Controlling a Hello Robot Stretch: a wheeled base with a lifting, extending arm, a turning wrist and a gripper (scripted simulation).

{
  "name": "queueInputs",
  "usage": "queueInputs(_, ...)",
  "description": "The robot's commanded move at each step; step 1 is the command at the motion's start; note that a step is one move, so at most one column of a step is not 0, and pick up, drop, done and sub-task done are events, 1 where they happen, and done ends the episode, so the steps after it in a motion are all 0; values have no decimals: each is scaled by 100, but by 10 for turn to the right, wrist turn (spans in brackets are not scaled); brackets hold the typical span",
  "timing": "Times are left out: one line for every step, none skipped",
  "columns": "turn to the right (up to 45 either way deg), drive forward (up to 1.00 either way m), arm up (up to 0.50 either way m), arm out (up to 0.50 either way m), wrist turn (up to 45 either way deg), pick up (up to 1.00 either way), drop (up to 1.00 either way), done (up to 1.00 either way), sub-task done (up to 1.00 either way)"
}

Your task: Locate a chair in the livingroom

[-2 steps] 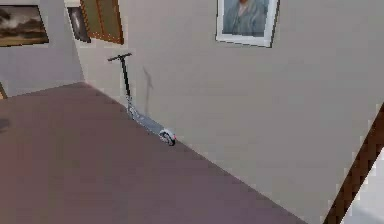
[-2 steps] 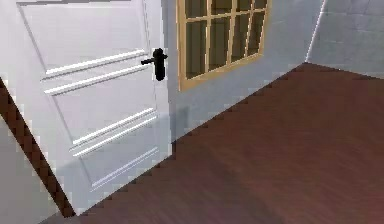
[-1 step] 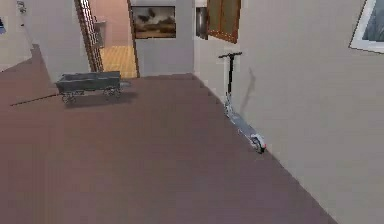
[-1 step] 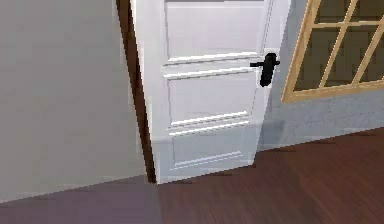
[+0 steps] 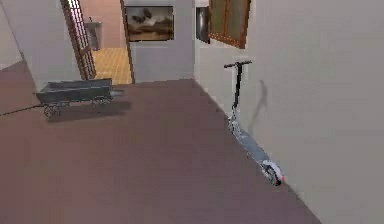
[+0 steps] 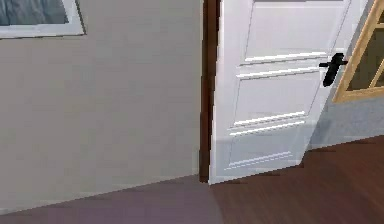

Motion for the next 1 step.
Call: queueInputs(-450,0,0,0,0,0,0,0,0)
